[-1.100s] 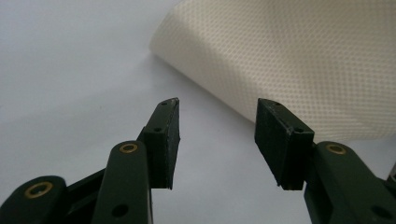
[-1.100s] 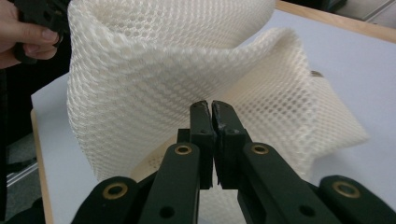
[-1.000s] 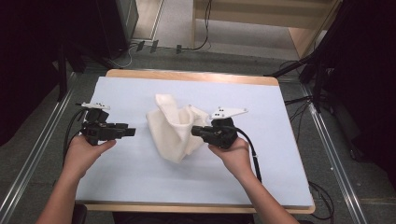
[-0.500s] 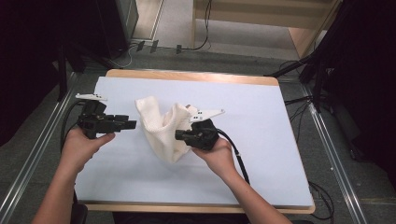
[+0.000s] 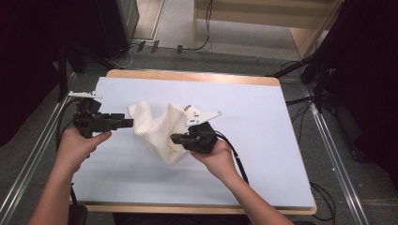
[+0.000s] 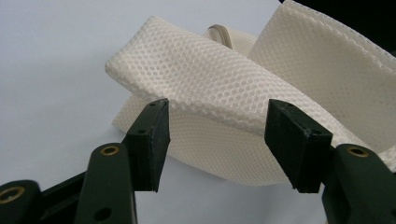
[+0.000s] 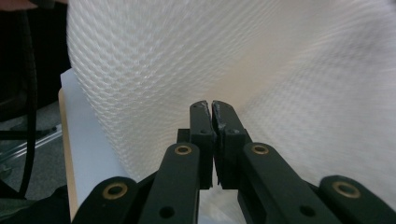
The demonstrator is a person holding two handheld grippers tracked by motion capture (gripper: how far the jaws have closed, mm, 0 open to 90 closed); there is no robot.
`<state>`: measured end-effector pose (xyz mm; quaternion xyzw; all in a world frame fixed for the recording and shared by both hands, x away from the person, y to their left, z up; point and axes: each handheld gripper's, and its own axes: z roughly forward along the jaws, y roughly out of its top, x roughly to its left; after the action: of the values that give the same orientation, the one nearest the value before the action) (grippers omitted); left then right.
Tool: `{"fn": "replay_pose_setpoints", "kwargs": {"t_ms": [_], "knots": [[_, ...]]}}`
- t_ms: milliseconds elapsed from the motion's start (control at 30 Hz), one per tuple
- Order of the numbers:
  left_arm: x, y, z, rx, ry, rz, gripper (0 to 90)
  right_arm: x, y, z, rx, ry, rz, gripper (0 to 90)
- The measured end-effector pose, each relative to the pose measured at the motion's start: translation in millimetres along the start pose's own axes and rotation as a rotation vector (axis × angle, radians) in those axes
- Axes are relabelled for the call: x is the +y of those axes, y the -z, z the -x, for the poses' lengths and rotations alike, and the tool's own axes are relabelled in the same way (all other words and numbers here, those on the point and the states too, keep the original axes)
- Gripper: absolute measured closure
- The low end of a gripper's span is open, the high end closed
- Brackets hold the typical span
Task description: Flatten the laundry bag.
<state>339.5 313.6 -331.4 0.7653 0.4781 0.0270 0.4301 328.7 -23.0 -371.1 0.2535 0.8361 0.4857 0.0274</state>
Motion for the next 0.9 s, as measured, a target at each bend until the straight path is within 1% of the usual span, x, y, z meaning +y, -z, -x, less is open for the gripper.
{"fn": "replay_pose_setpoints", "kwargs": {"t_ms": [100, 200, 267, 333, 400, 433, 467, 533, 567, 633, 667, 700, 733, 800, 833, 900], "knots": [[-0.5, 2.7, -2.0, 0.006, 0.007, 0.006, 43.4, 7.3, 27.0, 9.0, -0.033, -0.003, 0.036, 90.0], [-0.7, 3.4, -2.7, 0.012, 0.007, 0.003, 44.5, 9.9, 51.7, 23.5, -0.077, -0.025, 0.063, 90.0], [-1.0, 5.1, -4.1, 0.028, 0.000, -0.002, 46.1, 7.6, 61.9, 33.7, -0.105, -0.043, 0.071, 90.0], [-1.6, 6.8, -6.5, 0.031, 0.004, 0.001, 47.8, 2.6, 65.6, 42.3, -0.121, -0.059, 0.066, 90.0], [-2.6, 7.7, -9.9, 0.042, 0.005, -0.008, 50.5, -4.6, 62.9, 49.3, -0.132, -0.072, 0.050, 90.0], [-2.6, 7.7, -9.9, 0.042, 0.005, -0.008, 51.4, -4.6, 62.9, 49.3, -0.132, -0.072, 0.050, 90.0], [-4.8, 7.8, -14.0, 0.053, 0.018, -0.013, 52.6, -12.7, 57.4, 55.0, -0.137, -0.082, 0.032, 90.0], [-6.2, 7.9, -16.4, 0.055, 0.025, -0.010, 56.4, -19.8, 51.3, 59.8, -0.137, -0.097, 0.022, 90.0], [-8.5, 7.8, -21.5, 0.060, 0.038, -0.011, 57.2, -22.6, 48.3, 62.1, -0.139, -0.105, 0.015, 90.0], [-9.8, 7.3, -24.2, 0.060, 0.046, -0.013, 58.7, -24.5, 45.2, 64.5, -0.140, -0.113, 0.006, 90.0], [-12.6, 6.7, -28.8, 0.063, 0.055, -0.019, 61.5, -26.5, 39.7, 68.9, -0.141, -0.124, -0.012, 88.7], [-12.6, 6.7, -28.8, 0.063, 0.055, -0.019, 63.4, -26.8, 37.3, 70.3, -0.142, -0.123, -0.015, 86.8], [-15.6, 5.2, -32.6, 0.058, 0.070, -0.027, 64.4, -26.6, 35.6, 71.1, -0.147, -0.125, -0.017, 85.2], [-17.2, 3.8, -34.1, 0.062, 0.073, -0.032, 65.3, -26.2, 34.3, 71.8, -0.151, -0.123, -0.014, 84.7], [-20.2, 0.6, -36.4, 0.057, 0.081, -0.037, 68.4, -25.1, 31.1, 73.3, -0.154, -0.114, -0.009, 81.0], [-21.5, -1.0, -37.1, 0.056, 0.085, -0.040, 69.7, -25.1, 26.8, 76.2, -0.158, -0.122, -0.013, 78.2]]}}
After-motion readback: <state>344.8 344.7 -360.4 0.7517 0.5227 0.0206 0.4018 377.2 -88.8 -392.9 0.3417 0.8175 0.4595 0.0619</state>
